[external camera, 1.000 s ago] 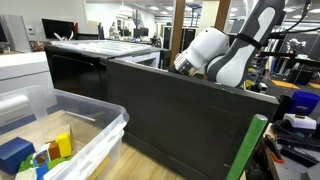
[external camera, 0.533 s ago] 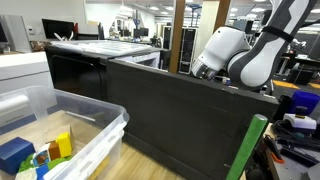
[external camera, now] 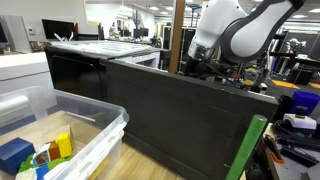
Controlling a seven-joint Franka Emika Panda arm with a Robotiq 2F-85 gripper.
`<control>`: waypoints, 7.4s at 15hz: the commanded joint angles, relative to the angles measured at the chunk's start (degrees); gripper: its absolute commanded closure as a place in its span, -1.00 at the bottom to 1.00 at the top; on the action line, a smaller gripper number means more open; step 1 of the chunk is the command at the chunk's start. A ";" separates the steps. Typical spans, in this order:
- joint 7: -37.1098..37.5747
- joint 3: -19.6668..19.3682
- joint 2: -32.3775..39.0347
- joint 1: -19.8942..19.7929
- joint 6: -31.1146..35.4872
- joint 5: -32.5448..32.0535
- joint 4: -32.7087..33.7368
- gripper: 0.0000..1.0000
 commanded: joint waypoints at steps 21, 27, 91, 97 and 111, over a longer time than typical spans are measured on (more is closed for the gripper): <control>-34.79 -20.16 -8.52 23.23 -37.80 24.30 17.68 -1.00; -45.16 -22.39 -11.36 23.34 -49.08 24.32 23.83 -1.00; -52.42 -22.64 11.72 35.33 36.19 63.31 13.54 1.00; -54.70 -29.91 9.74 45.49 30.83 67.97 1.86 0.32; -60.25 -64.74 7.35 66.37 6.59 49.23 -4.57 -1.00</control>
